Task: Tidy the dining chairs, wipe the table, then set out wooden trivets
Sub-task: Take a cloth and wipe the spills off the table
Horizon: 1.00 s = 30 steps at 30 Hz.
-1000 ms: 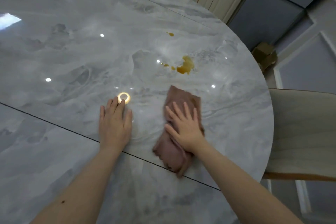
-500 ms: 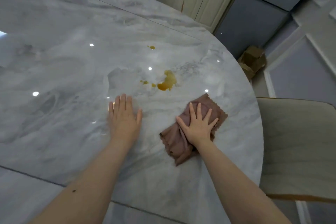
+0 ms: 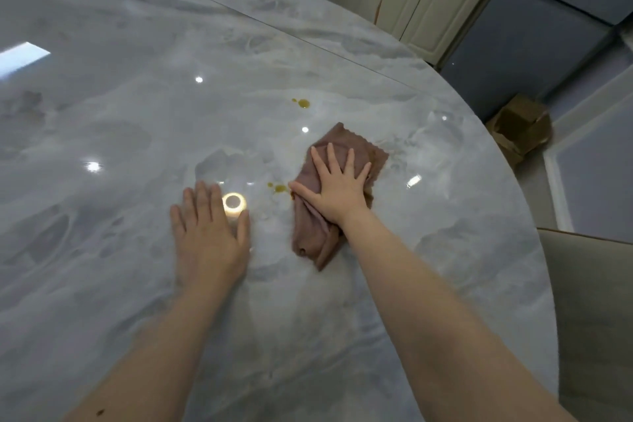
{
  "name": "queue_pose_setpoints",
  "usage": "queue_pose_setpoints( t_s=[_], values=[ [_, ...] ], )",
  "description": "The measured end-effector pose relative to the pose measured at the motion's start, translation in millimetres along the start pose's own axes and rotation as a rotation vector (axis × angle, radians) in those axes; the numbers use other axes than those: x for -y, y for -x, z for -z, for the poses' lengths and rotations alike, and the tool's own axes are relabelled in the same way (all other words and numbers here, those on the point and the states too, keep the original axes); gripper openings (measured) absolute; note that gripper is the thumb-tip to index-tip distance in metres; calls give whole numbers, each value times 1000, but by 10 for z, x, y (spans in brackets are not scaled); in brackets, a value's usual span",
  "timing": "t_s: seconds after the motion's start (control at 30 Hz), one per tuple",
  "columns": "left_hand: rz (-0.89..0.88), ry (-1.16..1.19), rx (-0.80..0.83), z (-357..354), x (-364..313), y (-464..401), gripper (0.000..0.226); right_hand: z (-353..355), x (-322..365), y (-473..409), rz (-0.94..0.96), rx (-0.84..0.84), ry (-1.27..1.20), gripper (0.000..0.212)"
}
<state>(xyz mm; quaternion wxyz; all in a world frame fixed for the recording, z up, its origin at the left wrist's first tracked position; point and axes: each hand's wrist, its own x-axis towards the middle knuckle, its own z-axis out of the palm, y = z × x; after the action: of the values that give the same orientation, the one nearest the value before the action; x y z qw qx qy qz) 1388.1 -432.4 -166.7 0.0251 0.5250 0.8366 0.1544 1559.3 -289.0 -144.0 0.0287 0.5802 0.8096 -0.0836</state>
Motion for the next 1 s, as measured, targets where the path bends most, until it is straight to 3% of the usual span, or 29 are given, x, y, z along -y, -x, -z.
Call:
queue_pose_setpoints(
  t_s=[0.2,0.33,0.5,0.67,0.8,0.9,1.0],
  values=[
    [-6,-15,20,23,-3,16,75,-140,-262,631,367,-32,96,86],
    [1,-24,27,37,-27,19,77,-24,-665,606,195,-3,69,89],
    [6,-5,19,20,-16,8,70,14,-44,-5,68,-24,-6,77],
    [0,26,9,13,9,-6,67,-88,449,227,411,-51,90,65],
    [-4,45,9,25,10,-6,64,-153,-93,896,633,-43,105,53],
    [-17,30,22,44,3,2,67,-103,-635,1036,503,-39,76,56],
    [-20,21,18,33,3,6,69,-55,-617,803,317,-28,46,61]
  ],
)
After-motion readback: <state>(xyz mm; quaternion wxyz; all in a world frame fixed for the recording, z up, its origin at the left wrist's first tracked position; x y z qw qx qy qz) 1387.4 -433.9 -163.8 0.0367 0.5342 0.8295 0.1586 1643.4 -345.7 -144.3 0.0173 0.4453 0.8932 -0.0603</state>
